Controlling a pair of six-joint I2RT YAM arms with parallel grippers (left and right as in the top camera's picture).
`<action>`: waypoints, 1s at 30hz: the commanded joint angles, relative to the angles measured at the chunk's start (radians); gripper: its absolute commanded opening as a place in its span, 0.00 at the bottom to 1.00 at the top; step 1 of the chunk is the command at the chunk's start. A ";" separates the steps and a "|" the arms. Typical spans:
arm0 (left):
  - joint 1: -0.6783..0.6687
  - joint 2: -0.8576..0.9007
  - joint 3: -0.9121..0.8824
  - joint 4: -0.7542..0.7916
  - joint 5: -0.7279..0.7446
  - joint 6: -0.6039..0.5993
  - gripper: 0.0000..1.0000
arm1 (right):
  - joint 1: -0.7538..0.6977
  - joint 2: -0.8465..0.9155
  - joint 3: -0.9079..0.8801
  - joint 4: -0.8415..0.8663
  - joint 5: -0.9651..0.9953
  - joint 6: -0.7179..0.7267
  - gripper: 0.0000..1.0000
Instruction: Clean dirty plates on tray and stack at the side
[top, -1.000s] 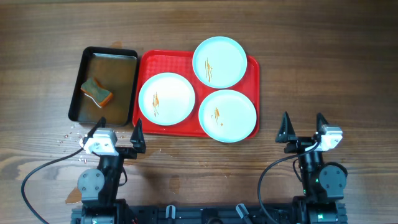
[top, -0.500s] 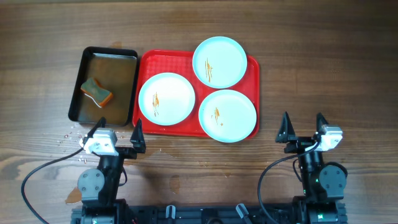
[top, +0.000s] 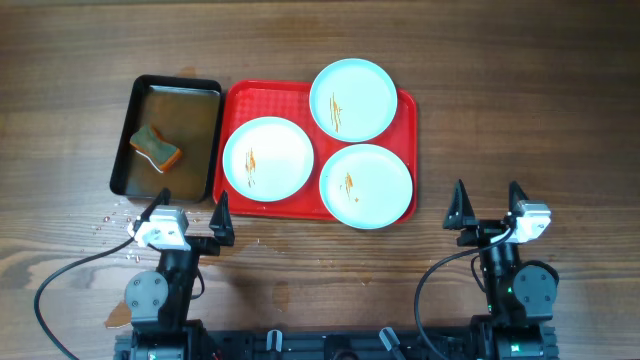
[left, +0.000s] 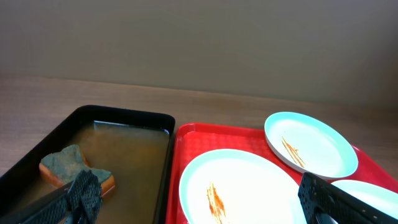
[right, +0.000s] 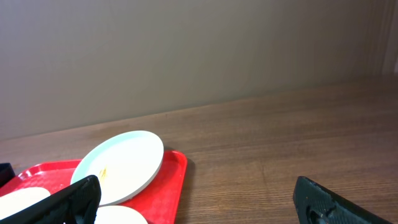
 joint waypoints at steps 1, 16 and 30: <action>-0.005 -0.005 -0.006 -0.002 -0.013 0.023 1.00 | 0.006 -0.007 -0.002 0.006 0.018 -0.015 1.00; -0.005 -0.005 -0.007 -0.001 0.003 0.010 1.00 | 0.006 -0.007 -0.003 0.029 0.017 0.085 1.00; -0.005 0.087 0.203 -0.026 0.040 -0.056 1.00 | 0.006 0.172 0.186 0.141 -0.241 0.078 1.00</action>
